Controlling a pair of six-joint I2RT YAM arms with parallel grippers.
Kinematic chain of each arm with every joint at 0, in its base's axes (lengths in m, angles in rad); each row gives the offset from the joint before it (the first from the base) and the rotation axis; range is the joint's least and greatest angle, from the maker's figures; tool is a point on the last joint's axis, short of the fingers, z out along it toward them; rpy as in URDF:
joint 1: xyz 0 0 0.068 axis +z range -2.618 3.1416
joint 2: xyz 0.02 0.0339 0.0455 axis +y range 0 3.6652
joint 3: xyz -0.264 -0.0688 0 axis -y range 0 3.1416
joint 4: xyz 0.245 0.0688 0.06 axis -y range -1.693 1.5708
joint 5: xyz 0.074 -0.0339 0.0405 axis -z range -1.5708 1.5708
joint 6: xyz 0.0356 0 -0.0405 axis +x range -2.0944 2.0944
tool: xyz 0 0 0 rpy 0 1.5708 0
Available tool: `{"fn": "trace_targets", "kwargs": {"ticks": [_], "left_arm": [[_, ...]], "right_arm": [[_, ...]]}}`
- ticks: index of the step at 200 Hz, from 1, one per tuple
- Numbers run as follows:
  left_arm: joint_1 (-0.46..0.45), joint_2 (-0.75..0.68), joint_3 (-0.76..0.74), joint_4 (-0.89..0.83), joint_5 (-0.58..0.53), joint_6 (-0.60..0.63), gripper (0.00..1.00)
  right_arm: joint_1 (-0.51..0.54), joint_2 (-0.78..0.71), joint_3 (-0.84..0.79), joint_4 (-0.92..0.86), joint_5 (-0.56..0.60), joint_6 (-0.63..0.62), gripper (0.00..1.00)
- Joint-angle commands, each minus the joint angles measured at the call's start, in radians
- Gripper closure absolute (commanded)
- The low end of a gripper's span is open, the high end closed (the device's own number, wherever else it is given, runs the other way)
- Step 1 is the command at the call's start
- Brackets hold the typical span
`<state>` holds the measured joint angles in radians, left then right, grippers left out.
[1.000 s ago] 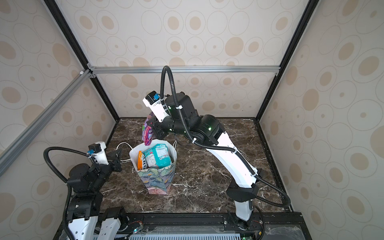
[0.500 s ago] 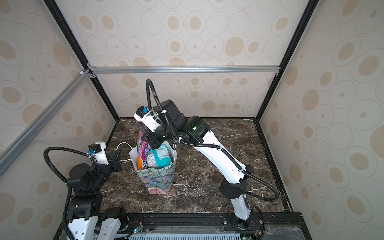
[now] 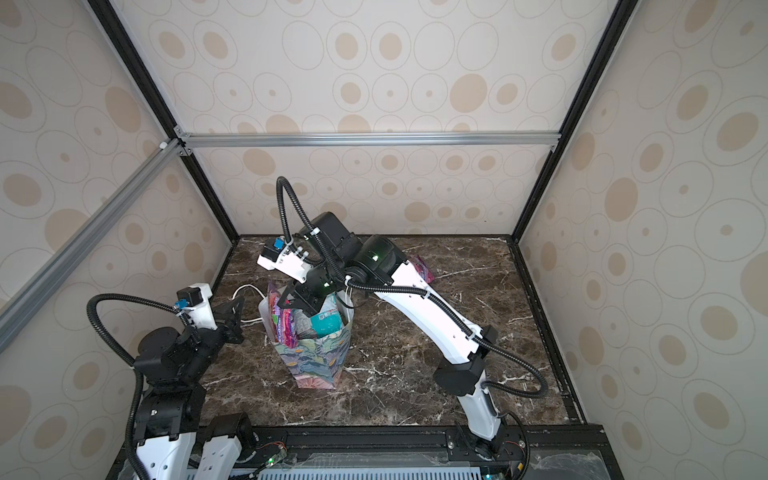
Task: Place the snacks into the paper bag
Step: 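Lower the purple Berries packet into the bag with the right gripper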
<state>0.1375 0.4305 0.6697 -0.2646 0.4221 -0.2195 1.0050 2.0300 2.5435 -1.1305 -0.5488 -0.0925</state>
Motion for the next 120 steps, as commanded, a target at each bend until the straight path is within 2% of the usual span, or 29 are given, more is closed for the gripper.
{"fn": "trace_targets", "kwargs": {"ticks": [1, 54, 94, 120], "left_arm": [[0.0, -0.016, 0.007, 0.005, 0.001, 0.018, 1.0], [0.001, -0.012, 0.006, 0.005, 0.006, 0.019, 1.0], [0.001, -0.008, 0.006, 0.004, 0.008, 0.018, 1.0], [0.001, -0.007, 0.008, 0.004, 0.008, 0.018, 1.0]], "right_arm": [[0.004, 0.027, -0.008, -0.002, -0.022, -0.103, 1.0], [-0.014, 0.037, 0.031, 0.045, -0.006, -0.084, 1.0], [-0.069, 0.048, 0.001, 0.126, -0.115, -0.049, 1.0], [-0.101, 0.075, 0.016, 0.157, -0.137, -0.021, 1.0]]}}
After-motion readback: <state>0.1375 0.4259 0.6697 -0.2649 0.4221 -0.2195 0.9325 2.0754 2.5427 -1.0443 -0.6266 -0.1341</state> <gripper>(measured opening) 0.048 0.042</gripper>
